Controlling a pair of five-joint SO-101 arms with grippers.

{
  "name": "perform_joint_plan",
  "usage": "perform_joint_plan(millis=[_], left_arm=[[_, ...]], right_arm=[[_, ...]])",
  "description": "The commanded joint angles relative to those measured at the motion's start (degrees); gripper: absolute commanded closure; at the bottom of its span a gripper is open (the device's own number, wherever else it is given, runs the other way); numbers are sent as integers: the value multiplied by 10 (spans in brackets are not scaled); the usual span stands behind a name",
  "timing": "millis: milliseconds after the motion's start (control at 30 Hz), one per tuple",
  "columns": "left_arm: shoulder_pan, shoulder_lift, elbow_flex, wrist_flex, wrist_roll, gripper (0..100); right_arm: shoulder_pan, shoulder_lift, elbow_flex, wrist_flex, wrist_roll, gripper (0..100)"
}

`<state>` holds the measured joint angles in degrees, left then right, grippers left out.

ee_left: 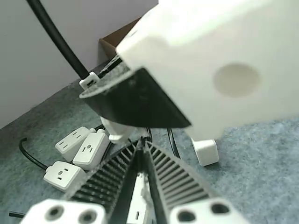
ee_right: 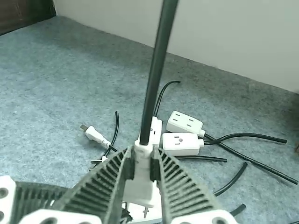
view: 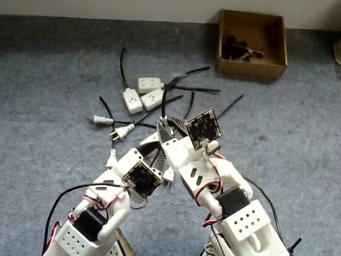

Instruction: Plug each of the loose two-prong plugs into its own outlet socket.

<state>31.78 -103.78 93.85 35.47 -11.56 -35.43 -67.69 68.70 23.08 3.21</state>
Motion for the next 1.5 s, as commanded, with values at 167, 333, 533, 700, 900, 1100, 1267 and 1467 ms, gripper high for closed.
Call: perform_joint_plan(millis=[167,333,533,700,900,1100,1267,1467], left_arm=[[-3,-7,-13,-15,4,994],[-22,-6,-12,-18,5,994],[-24,-5,22,-74,5,994],[-43,-6,22,-77,5,994],[-43,-6,22,-77,5,994],[-54,-6,22,-78,5,994],[-76,-4,29,-107,5,994],[-77,-4,29,-109,5,994]], right_arm=[[-4,-17,-38,1,-4,993],[-4,-33,-38,7,-4,993],[-31,-35,-42,47,-4,993],[-34,-35,-42,47,-4,993],[-35,-35,-42,49,-4,993],[-35,-35,-38,49,-4,993],[-35,-35,-38,50,-4,993],[-35,-35,-38,51,-4,993]])
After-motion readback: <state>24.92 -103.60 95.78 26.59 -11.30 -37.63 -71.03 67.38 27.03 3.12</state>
